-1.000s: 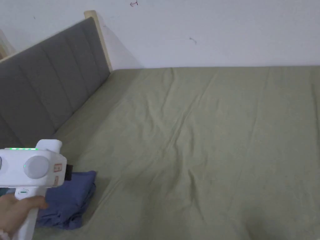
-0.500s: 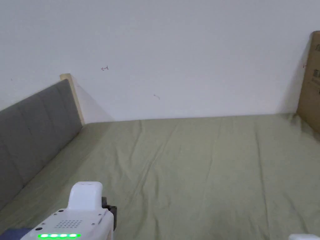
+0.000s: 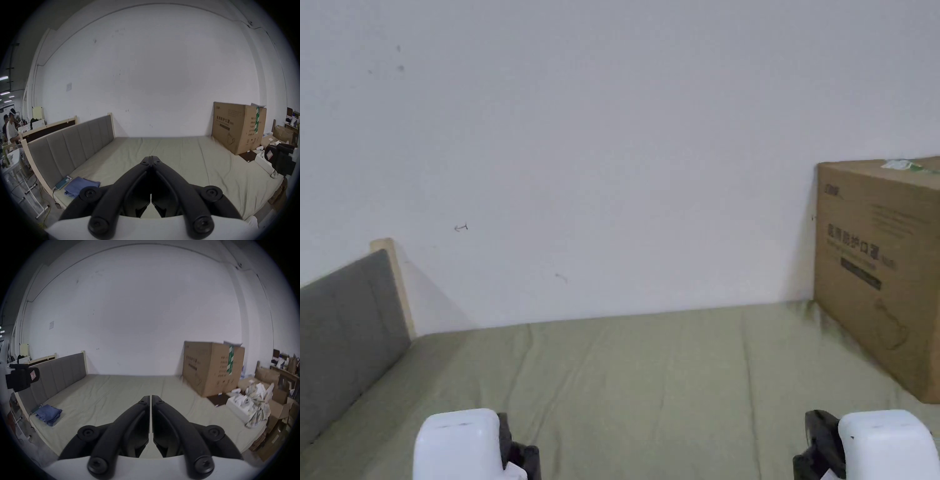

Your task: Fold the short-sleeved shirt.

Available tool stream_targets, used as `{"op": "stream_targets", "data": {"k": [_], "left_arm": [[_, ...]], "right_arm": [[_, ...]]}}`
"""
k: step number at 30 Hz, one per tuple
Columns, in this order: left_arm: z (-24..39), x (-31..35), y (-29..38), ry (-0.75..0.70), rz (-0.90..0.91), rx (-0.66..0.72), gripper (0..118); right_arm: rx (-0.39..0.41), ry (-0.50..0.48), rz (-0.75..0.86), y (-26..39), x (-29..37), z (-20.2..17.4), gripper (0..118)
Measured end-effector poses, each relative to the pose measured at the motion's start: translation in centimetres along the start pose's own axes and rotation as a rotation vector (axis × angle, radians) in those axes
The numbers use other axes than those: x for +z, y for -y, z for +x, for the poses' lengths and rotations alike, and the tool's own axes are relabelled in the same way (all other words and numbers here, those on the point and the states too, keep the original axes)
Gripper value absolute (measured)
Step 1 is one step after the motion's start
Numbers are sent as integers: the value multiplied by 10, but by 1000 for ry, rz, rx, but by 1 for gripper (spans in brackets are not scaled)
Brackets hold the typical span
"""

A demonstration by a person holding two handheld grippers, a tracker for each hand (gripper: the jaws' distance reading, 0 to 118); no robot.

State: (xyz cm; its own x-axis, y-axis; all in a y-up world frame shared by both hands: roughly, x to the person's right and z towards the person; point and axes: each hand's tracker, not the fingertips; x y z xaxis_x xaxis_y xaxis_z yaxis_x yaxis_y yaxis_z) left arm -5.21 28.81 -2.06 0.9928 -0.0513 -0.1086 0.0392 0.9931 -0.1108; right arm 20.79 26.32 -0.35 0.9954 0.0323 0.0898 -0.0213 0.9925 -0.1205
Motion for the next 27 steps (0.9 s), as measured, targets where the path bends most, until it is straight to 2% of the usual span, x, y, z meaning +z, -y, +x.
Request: {"op": "stream_targets", "data": {"k": [2, 6, 10, 14, 15, 16, 19, 20, 22, 23, 27], "left_arm": [[1, 9, -6, -4, 28, 0, 0], [12, 21, -9, -21, 72, -39, 0], [18, 26, -4, 3, 83, -52, 0], [20, 23, 1, 4, 71, -49, 0], [19, 21, 2, -2, 64, -43, 0], [17, 20, 3, 1, 62, -35, 0], [13, 17, 4, 4, 42, -18, 0], [14, 16, 5, 1, 36, -21, 2], [14, 15, 7, -3, 33, -31, 8], [15, 14, 8, -2, 31, -39, 15], [16, 12, 11, 15, 7, -42, 18]], "right_arm": [[50, 28, 35, -8, 10, -9, 2], [16, 12, 60, -15, 15, -6, 2], [85, 42, 105, -16, 16, -12, 2], [72, 17, 99, -16, 15, -13, 5], [72, 16, 96, -16, 15, -13, 7], [73, 16, 93, -15, 14, -13, 15], [66, 9, 77, -15, 10, -10, 55], [56, 6, 71, -14, 9, -10, 59], [39, 8, 68, -13, 9, -9, 59], [38, 12, 70, -12, 8, -9, 59], [44, 9, 57, -11, 6, -8, 59]]}}
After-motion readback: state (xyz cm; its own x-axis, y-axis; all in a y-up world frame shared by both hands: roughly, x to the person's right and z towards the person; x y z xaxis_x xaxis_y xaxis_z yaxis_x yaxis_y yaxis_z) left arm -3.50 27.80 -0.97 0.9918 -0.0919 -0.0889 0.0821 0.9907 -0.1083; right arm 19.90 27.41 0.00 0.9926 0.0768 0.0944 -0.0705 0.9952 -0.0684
